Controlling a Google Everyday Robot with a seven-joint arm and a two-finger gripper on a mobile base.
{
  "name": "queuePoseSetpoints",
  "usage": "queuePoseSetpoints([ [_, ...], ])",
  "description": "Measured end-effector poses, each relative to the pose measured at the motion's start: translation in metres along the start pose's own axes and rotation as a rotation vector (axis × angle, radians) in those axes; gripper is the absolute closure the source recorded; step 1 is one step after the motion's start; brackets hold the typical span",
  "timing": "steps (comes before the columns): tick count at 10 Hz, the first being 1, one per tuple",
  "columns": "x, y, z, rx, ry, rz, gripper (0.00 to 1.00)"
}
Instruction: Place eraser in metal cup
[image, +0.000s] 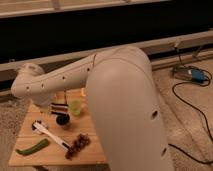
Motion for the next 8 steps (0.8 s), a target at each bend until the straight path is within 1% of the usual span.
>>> queuePoseSetpoints([
  [2,0.006,0.009,0.005,-0.019,0.037,-0.012,0.99],
  [3,0.007,0.015,0.008,-0.033,0.06,-0.021,0.94],
  [4,0.008,0.019,0.012,-0.046,0.079,-0.026,0.86],
  [5,0.012,0.021,0.02,-0.061,0.105,-0.025,0.77],
  [6,0.017,0.019,0.031,-0.074,0.134,-0.019,0.65],
  [7,0.019,0.019,0.035,-0.082,0.147,-0.015,0.57],
  [8,0.021,0.016,0.041,-0.09,0.166,-0.008,0.44],
])
